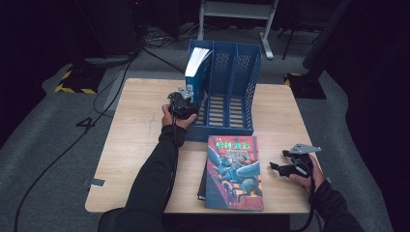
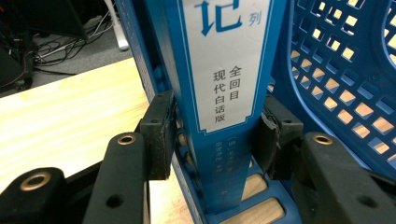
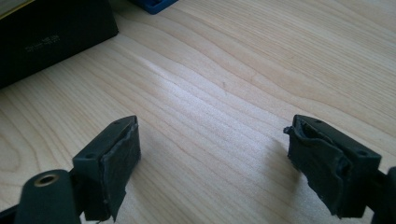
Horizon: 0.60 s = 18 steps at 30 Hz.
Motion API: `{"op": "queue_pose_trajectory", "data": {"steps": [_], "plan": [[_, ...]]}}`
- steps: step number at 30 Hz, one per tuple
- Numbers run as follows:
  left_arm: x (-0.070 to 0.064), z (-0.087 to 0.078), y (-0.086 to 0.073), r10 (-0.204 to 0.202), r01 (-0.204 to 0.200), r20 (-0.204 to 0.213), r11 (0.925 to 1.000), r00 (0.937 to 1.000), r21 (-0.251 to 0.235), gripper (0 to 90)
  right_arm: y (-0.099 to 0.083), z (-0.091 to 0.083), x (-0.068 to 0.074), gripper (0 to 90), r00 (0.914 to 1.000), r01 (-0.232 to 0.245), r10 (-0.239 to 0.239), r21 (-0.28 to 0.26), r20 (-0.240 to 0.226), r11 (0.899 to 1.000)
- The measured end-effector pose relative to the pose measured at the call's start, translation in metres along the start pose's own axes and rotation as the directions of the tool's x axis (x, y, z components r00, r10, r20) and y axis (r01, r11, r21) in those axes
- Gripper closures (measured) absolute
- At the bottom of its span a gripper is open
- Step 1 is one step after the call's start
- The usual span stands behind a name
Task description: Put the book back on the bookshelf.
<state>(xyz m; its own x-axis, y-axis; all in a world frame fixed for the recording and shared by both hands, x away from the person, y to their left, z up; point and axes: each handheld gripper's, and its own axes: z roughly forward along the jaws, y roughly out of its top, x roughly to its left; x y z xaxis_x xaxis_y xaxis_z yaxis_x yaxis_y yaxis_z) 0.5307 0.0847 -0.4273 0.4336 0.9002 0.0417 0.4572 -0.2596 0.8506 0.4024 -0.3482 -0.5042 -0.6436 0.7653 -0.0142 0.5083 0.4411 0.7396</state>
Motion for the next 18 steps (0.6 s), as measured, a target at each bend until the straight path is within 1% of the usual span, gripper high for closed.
{"op": "queue_pose_trajectory", "data": {"steps": [3,10,11,13,15,17,18], "plan": [[-0.002,0.002,0.002,0.013,-0.013,-0.008,0.9999,0.9999,0.006,54.2,0.0,0.0,0.0,17.2,1.0,-0.001,0.001,0.0,0.001,1.0],[-0.002,0.001,0.002,0.008,-0.008,-0.007,0.9999,0.9999,0.013,54.0,0.0,0.0,0.0,17.2,1.0,0.001,-0.001,0.0,0.001,1.0],[-0.001,0.001,0.002,0.014,-0.014,-0.005,0.9998,0.9999,0.014,54.0,0.0,0.0,0.0,17.2,1.0,0.002,-0.002,0.001,0.002,1.0],[-0.001,-0.001,0.0,0.002,-0.002,-0.002,1.0,1.0,0.008,54.0,0.0,0.0,0.0,17.2,1.0,0.001,-0.001,0.001,0.001,1.0],[-0.001,-0.003,-0.002,0.0,0.0,0.003,1.0,1.0,0.0,54.2,0.0,0.0,0.0,17.2,1.0,0.001,-0.001,0.001,0.001,1.0],[0.0,-0.007,-0.005,-0.001,0.001,0.011,0.9999,0.9999,-0.015,54.7,0.0,0.0,0.0,17.2,1.0,0.002,-0.002,0.0,0.002,1.0],[0.001,-0.01,-0.006,0.007,-0.006,0.016,0.9997,0.9999,-0.023,54.7,0.0,0.0,0.0,17.2,1.0,0.003,-0.003,0.0,0.002,1.0]]}}
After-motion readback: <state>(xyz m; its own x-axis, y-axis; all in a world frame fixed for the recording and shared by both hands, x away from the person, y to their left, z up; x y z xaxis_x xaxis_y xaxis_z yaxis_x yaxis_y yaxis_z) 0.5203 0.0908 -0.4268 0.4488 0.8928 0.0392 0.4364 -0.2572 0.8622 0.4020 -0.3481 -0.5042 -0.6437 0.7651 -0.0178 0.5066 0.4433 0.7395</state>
